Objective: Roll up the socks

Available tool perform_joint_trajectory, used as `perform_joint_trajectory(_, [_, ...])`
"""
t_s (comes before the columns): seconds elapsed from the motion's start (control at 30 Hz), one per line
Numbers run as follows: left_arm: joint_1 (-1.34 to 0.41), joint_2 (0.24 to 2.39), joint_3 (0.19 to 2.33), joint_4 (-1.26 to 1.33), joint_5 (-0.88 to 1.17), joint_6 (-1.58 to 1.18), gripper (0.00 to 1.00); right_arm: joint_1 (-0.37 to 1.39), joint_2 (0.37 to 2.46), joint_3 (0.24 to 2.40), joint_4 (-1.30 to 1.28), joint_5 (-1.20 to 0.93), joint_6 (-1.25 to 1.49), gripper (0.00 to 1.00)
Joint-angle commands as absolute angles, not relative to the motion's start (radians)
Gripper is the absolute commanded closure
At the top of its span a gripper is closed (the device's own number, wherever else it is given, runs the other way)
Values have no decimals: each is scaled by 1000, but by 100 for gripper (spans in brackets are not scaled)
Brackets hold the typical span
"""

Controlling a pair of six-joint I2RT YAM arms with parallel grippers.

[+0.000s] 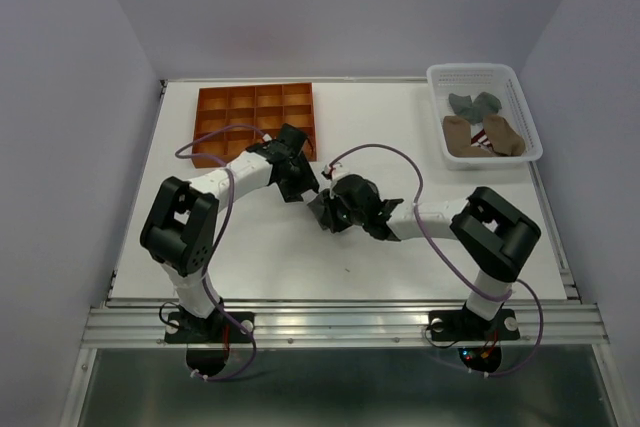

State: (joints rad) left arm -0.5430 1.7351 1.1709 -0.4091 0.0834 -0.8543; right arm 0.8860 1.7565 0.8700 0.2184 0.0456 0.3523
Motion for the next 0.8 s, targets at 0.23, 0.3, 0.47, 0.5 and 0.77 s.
perform_joint_trajectory(0.23, [-522,1645,1098,-342,75,-851,43,739,1732,822,340,-239,538,99])
perform_joint_trajectory(0.3, [-523,1632,1082,-322,98,-850,43,727,1741,813,357,-259,558,99])
perform_joint_trajectory(0.47, [-548,1594,999,-233,133,-848,43,678,1769,802,386,-331,620,99])
perform_joint_trajectory(0.5, [-555,1594,991,-221,135,-848,43,669,1773,801,387,-345,630,99])
perform_joint_trajectory(0.77, [-588,1644,996,-164,147,-857,46,618,1813,802,393,-405,678,99])
